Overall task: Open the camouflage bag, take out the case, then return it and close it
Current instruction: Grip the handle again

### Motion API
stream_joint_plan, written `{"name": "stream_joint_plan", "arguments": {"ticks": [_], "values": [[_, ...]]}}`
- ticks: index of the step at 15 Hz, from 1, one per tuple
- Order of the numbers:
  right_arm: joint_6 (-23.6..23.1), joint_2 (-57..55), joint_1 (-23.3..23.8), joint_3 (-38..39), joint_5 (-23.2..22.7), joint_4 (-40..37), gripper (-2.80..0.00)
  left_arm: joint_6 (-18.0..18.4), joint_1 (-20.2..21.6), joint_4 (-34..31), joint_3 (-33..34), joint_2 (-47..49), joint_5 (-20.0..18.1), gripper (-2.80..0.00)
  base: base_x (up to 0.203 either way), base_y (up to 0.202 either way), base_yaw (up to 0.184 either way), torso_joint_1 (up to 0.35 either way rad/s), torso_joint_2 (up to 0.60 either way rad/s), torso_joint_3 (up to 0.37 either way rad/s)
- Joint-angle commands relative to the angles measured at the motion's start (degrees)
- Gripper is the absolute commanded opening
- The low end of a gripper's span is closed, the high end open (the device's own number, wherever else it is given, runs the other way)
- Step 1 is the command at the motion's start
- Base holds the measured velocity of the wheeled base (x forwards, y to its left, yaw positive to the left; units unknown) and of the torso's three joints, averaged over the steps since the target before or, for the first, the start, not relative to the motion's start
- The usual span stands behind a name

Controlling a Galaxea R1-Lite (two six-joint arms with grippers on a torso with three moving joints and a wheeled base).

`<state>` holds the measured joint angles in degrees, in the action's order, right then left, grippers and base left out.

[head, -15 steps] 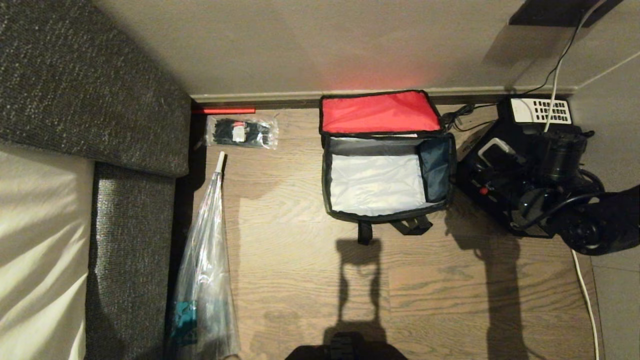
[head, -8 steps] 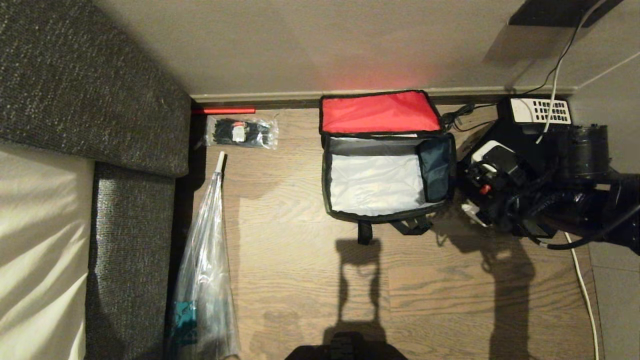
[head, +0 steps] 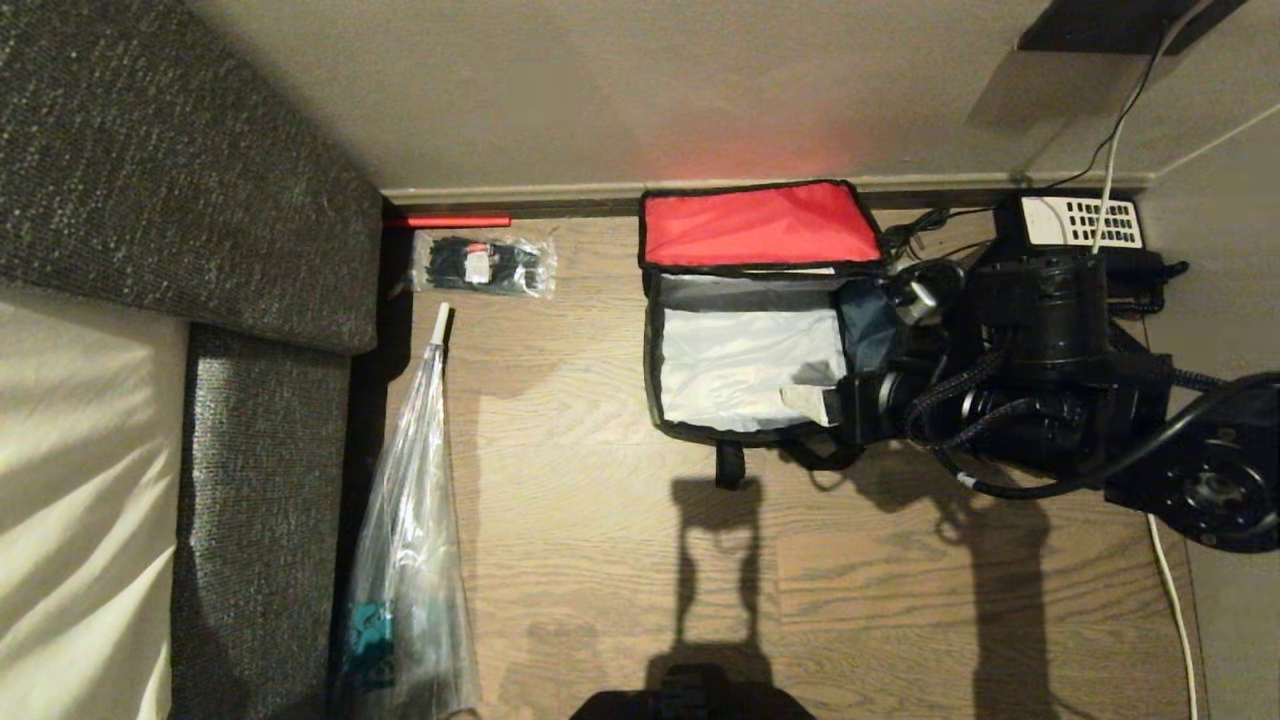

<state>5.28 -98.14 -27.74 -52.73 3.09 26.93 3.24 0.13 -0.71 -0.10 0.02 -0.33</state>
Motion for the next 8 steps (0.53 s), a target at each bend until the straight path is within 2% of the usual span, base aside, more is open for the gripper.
{"name": "stream_joint_plan", "arguments": {"ticks": [1, 3, 4, 5, 8], "values": [[3.67, -3.05, -0.21, -0.71, -0.06, 4.24, 0.0, 0.05, 0.04, 0.0, 0.01, -0.11, -0.02, -2.8, 0.0, 0.0, 0.0, 0.0, 0.0, 0.0], [9.51, -4.65, -0.21, -1.08, -0.24, 6.46, 0.0, 0.01, 0.04, 0.0, 0.01, -0.11, -0.02, -2.8, 0.0, 0.0, 0.0, 0.0, 0.0, 0.0], [11.97, -6.38, -0.21, -2.16, -0.26, 6.52, -2.8, 0.01, 0.04, 0.0, 0.01, -0.11, -0.02, -2.8, 0.0, 0.0, 0.0, 0.0, 0.0, 0.0], [13.36, -7.74, -0.21, -2.78, -0.72, 6.48, -2.8, 0.01, -0.05, 0.0, 0.01, -0.11, -0.02, -2.8, 0.0, 0.0, 0.0, 0.0, 0.0, 0.0], [13.43, -11.81, -1.77, -5.23, -2.36, 7.33, -2.8, 0.01, 0.04, 0.0, 0.01, -0.11, -0.02, -2.8, 0.0, 0.0, 0.0, 0.0, 0.0, 0.0]]}}
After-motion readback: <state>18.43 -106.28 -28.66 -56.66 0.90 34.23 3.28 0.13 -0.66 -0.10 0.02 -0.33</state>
